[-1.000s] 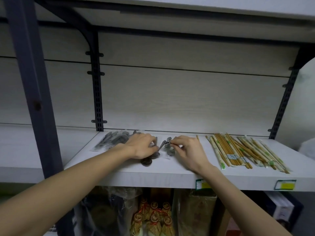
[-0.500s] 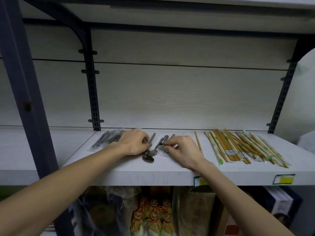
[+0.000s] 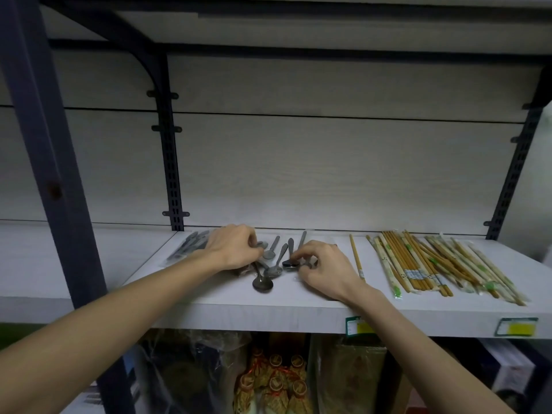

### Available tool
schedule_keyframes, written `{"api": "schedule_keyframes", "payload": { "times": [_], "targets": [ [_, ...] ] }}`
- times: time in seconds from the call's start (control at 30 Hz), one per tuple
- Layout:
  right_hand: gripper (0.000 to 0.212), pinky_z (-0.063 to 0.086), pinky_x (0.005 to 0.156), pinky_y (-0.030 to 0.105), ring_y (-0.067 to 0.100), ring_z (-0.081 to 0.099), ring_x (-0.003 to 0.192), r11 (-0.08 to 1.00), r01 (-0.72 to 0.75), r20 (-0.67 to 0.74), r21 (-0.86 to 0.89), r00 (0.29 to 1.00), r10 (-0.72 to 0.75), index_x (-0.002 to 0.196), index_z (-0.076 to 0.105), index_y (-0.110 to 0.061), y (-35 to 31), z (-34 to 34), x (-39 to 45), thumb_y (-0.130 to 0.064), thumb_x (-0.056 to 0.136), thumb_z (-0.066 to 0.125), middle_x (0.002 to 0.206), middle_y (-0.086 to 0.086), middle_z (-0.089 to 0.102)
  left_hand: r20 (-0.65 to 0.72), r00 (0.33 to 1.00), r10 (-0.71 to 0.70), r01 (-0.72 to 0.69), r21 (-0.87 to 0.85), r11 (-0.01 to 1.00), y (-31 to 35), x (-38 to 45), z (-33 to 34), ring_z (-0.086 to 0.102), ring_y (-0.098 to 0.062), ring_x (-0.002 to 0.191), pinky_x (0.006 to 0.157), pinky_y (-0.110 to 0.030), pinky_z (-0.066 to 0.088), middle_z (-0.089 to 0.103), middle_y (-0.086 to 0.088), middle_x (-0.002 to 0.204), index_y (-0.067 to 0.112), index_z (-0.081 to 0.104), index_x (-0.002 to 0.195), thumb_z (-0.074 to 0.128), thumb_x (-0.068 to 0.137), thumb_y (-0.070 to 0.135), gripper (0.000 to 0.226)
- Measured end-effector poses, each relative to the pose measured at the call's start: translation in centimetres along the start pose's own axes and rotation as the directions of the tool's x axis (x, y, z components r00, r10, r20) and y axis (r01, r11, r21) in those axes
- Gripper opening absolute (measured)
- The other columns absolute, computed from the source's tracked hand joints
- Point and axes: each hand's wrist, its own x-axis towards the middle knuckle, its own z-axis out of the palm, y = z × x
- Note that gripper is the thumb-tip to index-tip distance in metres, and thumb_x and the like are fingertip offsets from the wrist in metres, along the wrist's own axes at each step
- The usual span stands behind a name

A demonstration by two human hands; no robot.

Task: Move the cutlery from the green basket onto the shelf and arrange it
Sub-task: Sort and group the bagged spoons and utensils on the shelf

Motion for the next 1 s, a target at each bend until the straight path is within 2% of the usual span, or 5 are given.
{"api": "schedule_keyframes", "payload": {
  "times": [0.23,0.43,0.67,0.83,1.0],
  "targets": [
    [0.032,0.047,0.096,0.034,0.014,0.058,0.116,1.0,-0.026,0.005,-0.015,1.0,0.026,0.121,0.069,-0.026,0.1,-0.2,-0.4,-0.03,0.094,0.054,0.128,-0.008,0.065,-0.007,1.0,-0.018,0.019,0.104,0.994,0.0,-0.8,-0.4,0.065,-0.025,0.09,0.07,-0.033,0.048,0.071,0.004,0.092,0.023,0.068,0.093,0.064,0.083,0.059,0.037],
    [0.043,0.051,0.092,0.039,0.021,0.065,0.103,0.988,-0.148,0.009,-0.033,0.989,0.148,0.138,0.052,-0.02,0.5,0.3,-0.2,-0.032,0.097,0.05,0.118,-0.003,0.07,0.044,0.995,-0.09,0.087,0.059,0.994,-0.3,-0.9,-1.1,0.065,-0.023,0.089,0.073,-0.035,0.051,0.072,0.0,0.093,0.022,0.07,0.097,0.069,0.085,0.055,0.035],
    [0.026,0.048,0.075,0.034,0.029,0.062,0.099,0.955,-0.172,-0.065,-0.241,0.985,0.161,0.1,0.075,-0.019,0.2,-0.1,-0.6,-0.028,0.093,0.051,0.101,0.005,0.073,0.162,0.967,-0.196,0.22,-0.146,0.965,-0.7,-0.1,-1.6,0.069,-0.023,0.091,0.068,-0.033,0.048,0.076,-0.003,0.093,0.013,0.074,0.097,0.079,0.079,0.046,0.038],
    [0.031,0.042,0.098,0.034,0.02,0.053,0.121,0.982,-0.055,-0.168,-0.183,0.985,0.024,0.119,0.069,-0.021,-0.5,-0.7,-0.2,-0.027,0.095,0.051,0.127,-0.003,0.065,0.247,0.936,-0.253,0.317,-0.269,0.91,-1.6,0.2,-1.6,0.07,-0.021,0.087,0.074,-0.035,0.052,0.077,-0.003,0.087,0.015,0.077,0.087,0.079,0.074,0.048,0.036],
    [0.031,0.049,0.091,0.035,0.022,0.059,0.111,0.984,0.075,0.078,-0.163,0.995,-0.064,0.11,0.073,-0.022,-3.9,1.1,1.4,-0.038,0.093,0.052,0.115,-0.001,0.07,0.253,0.92,-0.298,0.376,-0.365,0.852,-2.1,0.5,-1.6,0.061,-0.021,0.069,0.066,-0.03,0.045,0.067,-0.003,0.072,0.012,0.073,0.08,0.075,0.081,0.043,0.031]
  ]
}}
